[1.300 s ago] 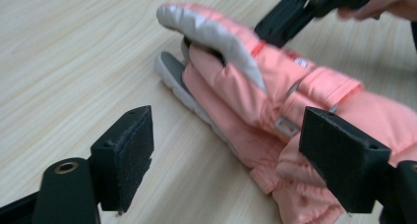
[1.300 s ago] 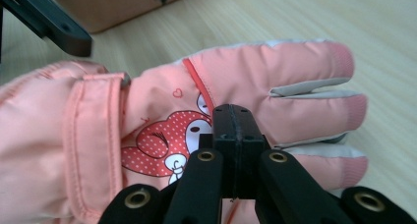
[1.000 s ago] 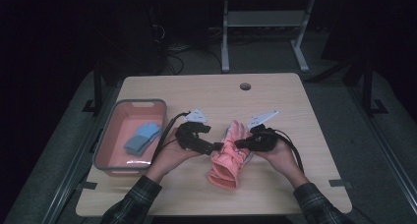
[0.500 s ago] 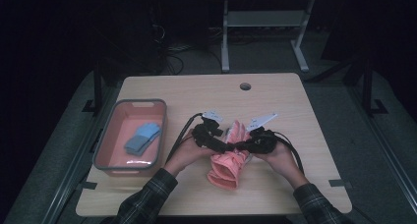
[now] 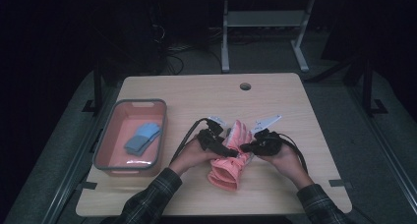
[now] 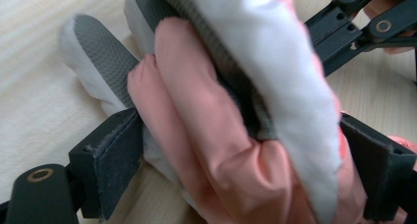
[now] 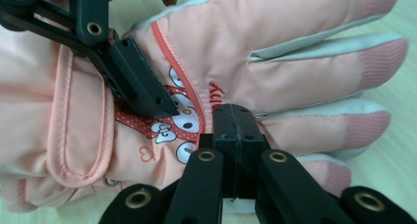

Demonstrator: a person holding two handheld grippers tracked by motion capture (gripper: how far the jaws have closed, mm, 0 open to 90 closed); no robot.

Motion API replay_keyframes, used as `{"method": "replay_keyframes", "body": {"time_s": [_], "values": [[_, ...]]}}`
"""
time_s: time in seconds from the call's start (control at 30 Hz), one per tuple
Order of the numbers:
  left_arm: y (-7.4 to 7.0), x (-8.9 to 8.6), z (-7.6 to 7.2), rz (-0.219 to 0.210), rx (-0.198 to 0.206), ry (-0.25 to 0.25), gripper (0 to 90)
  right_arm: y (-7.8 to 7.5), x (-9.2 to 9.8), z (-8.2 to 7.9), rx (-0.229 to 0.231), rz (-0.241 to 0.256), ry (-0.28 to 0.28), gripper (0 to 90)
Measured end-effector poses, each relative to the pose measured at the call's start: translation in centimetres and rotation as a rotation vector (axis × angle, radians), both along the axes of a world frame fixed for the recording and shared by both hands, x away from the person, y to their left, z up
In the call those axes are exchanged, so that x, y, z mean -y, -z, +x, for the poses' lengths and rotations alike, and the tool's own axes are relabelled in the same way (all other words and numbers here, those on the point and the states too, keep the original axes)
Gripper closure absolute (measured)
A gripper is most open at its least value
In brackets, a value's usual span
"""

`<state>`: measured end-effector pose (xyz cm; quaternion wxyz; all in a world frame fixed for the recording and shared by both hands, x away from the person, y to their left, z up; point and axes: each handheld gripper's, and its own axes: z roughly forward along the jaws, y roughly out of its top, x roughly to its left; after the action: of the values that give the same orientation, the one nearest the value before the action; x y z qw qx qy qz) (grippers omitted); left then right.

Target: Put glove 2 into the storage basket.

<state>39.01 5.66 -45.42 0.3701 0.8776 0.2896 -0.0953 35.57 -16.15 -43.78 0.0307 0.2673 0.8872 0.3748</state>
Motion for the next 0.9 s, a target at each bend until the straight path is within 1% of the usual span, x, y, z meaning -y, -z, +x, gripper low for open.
{"method": "replay_keyframes", "body": {"time_s": [0.03,0.07,0.1,0.17,0.27,0.33,0.4,0.43,0.47,0.57,0.6,0.63,0.67,0.7,0.73,0.8,0.83,0.87,0.9], "values": [[0.16,0.05,0.07,-0.003,-0.014,0.002,11.6,0.31,-0.2,-0.1,-0.009,-0.004,0.005,90.0],[0.21,0.1,0.03,-0.008,-0.022,-0.001,11.6,0.31,-0.2,-0.1,-0.009,-0.004,0.005,90.0],[0.23,0.15,0.05,-0.006,-0.024,0.0,11.6,0.42,-0.23,-0.1,-0.002,-0.006,0.0,90.0],[0.25,0.21,0.07,-0.002,-0.035,0.002,11.6,0.57,-0.28,-0.12,-0.004,-0.003,0.001,90.0],[0.66,0.28,0.29,-0.022,-0.074,0.008,11.6,0.65,-0.33,-0.12,-0.002,-0.007,-0.003,90.0],[0.66,0.27,0.34,-0.015,-0.075,0.016,11.7,0.71,-0.44,-0.12,0.003,-0.008,-0.005,90.0],[0.68,0.26,0.34,-0.018,-0.078,0.016,11.7,0.72,-0.54,-0.12,0.003,-0.011,-0.006,90.0],[0.7,0.27,0.33,-0.023,-0.08,0.013,11.8,0.75,-0.62,-0.1,0.013,-0.02,-0.008,90.0],[0.76,0.26,0.34,-0.03,-0.081,0.013,11.8,0.73,-0.72,-0.18,0.007,-0.014,-0.005,90.0],[0.71,0.27,0.33,-0.022,-0.081,0.012,12.0,0.7,-0.78,-0.23,0.008,-0.019,-0.004,90.0],[0.71,0.21,0.35,-0.026,-0.087,0.011,13.2,0.71,-0.77,-0.24,0.009,-0.019,-0.004,90.0],[0.71,0.11,0.39,-0.027,-0.09,0.014,16.3,0.74,-0.76,-0.21,0.014,-0.019,-0.006,90.0],[0.72,0.04,0.44,-0.032,-0.099,0.011,18.9,0.73,-0.8,-0.26,0.011,-0.018,-0.001,90.0],[0.76,-0.02,0.48,-0.037,-0.106,0.01,21.1,0.76,-0.82,-0.26,0.017,-0.02,-0.003,90.0],[0.79,-0.07,0.51,-0.04,-0.107,0.01,22.4,0.77,-0.86,-0.27,0.02,-0.021,-0.003,90.0],[0.68,-0.04,0.42,-0.027,-0.098,0.007,22.4,0.78,-0.89,-0.25,0.029,-0.027,-0.007,90.0],[0.54,-0.05,0.38,-0.009,-0.093,-0.009,17.1,0.72,-0.87,-0.39,0.026,-0.022,-0.004,90.0],[0.47,-0.05,0.37,0.004,-0.079,-0.021,14.6,0.72,-0.87,-0.43,0.032,-0.024,-0.003,90.0],[0.38,-0.03,0.35,0.018,-0.086,-0.04,14.6,0.72,-0.87,-0.43,0.032,-0.024,-0.003,90.0]]}}
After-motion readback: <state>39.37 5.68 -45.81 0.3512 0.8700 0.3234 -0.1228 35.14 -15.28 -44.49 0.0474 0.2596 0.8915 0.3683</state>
